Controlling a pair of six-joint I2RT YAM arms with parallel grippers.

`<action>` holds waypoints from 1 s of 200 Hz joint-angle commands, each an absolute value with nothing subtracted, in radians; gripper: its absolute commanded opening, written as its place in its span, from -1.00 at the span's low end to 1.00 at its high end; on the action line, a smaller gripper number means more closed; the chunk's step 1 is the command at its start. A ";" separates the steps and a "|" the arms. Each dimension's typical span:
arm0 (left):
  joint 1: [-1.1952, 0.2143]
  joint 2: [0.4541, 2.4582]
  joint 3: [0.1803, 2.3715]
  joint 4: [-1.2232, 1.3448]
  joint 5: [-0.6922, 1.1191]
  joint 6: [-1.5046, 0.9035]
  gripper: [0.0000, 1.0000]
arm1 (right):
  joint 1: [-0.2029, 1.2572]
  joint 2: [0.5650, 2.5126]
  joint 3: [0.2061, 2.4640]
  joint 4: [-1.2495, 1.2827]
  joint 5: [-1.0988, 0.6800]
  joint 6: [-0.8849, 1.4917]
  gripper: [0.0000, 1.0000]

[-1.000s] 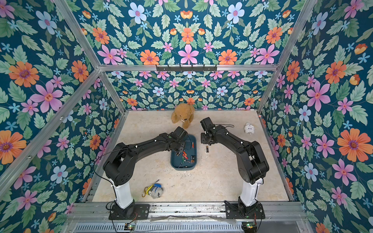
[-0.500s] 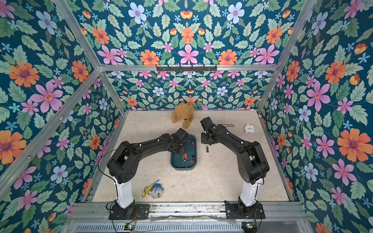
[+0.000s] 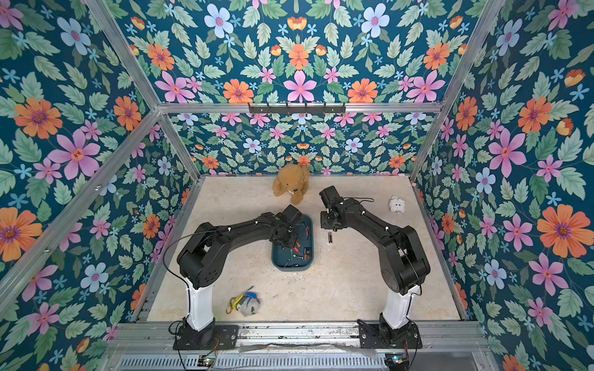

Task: Take the batteries out of the storage box
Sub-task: Pick up the battery from the storage box.

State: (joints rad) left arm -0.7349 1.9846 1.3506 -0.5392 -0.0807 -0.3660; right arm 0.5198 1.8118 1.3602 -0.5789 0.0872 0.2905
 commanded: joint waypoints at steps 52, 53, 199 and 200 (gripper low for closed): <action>-0.735 1.985 1.362 -0.569 -0.065 -0.374 -0.63 | 0.520 1.797 1.364 -0.590 0.106 0.282 -0.37; -0.736 1.984 1.362 -0.568 -0.065 -0.374 -0.64 | 0.520 1.797 1.364 -0.589 0.106 0.282 -0.37; -0.687 1.828 1.460 -0.649 -0.143 -0.371 -0.67 | 0.583 1.782 1.421 -0.620 0.091 0.303 -0.38; -0.686 1.826 1.460 -0.649 -0.143 -0.371 -0.67 | 0.584 1.783 1.422 -0.621 0.091 0.303 -0.38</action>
